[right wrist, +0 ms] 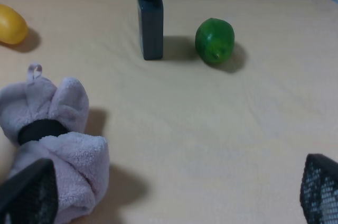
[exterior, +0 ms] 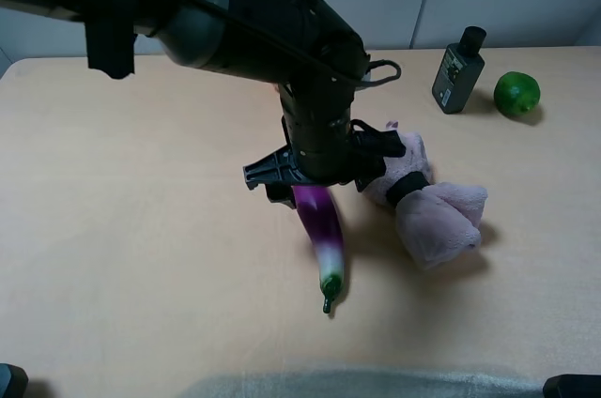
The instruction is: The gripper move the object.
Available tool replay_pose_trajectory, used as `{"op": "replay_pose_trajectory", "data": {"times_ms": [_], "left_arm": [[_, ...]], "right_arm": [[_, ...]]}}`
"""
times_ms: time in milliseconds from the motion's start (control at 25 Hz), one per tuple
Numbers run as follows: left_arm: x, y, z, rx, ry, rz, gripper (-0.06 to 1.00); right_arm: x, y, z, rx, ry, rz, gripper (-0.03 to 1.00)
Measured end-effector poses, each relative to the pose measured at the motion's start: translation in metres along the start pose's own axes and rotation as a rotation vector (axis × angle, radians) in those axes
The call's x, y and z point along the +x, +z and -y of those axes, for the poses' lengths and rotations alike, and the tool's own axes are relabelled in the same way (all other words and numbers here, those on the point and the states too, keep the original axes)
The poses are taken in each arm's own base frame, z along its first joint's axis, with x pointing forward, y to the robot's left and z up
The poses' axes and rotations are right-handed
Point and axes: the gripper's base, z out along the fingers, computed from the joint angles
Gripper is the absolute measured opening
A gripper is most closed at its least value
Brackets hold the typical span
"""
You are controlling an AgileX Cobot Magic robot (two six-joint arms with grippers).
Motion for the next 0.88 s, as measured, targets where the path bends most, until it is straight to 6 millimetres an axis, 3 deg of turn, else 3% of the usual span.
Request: {"op": "replay_pose_trajectory", "data": {"times_ms": [440,880], "left_arm": [[-0.005,-0.052,0.001,0.026,0.079,0.019,0.78],[-0.006,-0.112,-0.010,0.013,0.285,0.029,0.78]], "right_arm": [[0.000,0.000,0.000,0.000,0.000,0.000,0.69],[0.000,0.000,0.000,0.000,0.000,0.000,0.69]]}}
